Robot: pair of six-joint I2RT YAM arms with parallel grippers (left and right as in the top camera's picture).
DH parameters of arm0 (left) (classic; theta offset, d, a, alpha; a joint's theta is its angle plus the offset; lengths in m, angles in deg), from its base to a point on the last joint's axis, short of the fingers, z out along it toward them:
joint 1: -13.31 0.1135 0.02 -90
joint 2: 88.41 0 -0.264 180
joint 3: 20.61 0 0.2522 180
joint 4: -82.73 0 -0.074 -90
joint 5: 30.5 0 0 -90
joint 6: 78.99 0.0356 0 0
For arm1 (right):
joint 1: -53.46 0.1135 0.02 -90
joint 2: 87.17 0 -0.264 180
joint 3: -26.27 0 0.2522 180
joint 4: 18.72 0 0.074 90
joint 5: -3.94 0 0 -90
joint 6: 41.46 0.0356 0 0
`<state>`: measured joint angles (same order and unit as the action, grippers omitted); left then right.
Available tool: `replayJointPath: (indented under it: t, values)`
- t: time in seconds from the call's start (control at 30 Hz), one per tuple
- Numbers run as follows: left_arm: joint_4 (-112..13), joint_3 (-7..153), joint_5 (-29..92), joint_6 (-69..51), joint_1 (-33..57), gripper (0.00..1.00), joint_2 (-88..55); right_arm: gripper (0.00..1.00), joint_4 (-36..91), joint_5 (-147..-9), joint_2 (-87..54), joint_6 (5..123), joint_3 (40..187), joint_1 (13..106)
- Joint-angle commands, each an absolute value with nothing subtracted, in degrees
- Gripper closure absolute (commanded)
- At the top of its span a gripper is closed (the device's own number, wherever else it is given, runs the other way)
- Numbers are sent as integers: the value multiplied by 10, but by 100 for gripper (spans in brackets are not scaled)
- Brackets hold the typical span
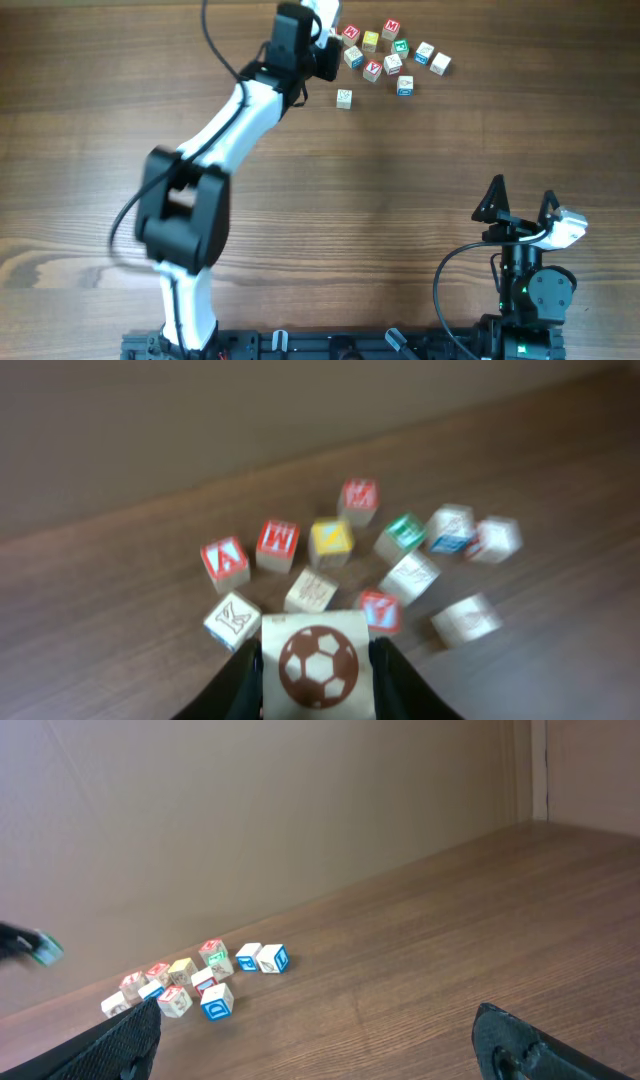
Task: Form a tower
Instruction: 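Close the left gripper on the soccer-ball block and lift it, then carry the soccer-ball block with the left gripper toward the table center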
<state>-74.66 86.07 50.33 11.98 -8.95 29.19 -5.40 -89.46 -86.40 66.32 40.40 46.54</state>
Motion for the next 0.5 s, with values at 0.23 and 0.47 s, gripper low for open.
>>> replayJointPath:
  t: [0.23,0.47]
  values:
    - [-522,860,576,-53,-171,78,211,0,-56,-887,-867,667,403,463]
    - [-620,745,696,-172,-243,76,213,0,-56,-887,-867,667,403,463]
